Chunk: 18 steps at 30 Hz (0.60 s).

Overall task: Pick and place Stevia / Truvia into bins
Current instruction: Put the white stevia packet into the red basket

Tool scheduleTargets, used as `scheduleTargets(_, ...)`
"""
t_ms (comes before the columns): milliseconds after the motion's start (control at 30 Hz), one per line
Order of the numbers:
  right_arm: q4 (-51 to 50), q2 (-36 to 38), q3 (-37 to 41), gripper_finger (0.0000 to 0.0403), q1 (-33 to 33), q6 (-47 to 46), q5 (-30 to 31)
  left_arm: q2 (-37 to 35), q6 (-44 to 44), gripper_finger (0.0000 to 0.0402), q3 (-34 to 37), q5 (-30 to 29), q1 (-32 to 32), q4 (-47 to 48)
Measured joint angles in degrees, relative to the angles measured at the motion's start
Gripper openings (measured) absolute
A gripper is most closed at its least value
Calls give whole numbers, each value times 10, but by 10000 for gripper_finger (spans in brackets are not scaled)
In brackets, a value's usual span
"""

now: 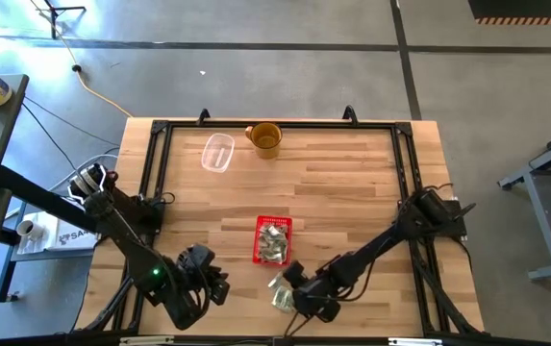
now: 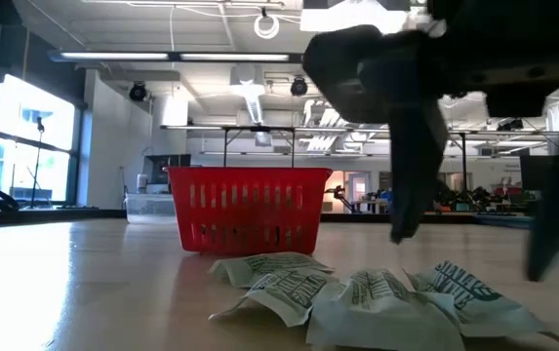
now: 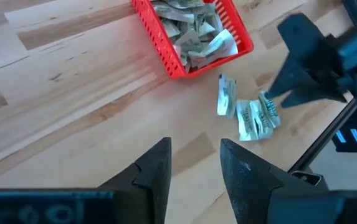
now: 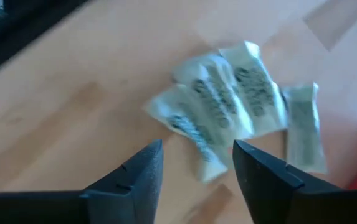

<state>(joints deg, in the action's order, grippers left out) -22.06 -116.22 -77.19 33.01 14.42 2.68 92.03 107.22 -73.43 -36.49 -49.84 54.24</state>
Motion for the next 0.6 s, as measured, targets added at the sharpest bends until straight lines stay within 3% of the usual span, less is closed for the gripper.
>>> scheduleTargets(367, -4, -25, 0, 113, -36, 11, -71, 0, 15, 170, 0, -2, 0, 5)
scheduleTargets(600, -30, -22, -1, 38, -37, 0, -47, 0, 28, 170, 0, -2, 0, 25)
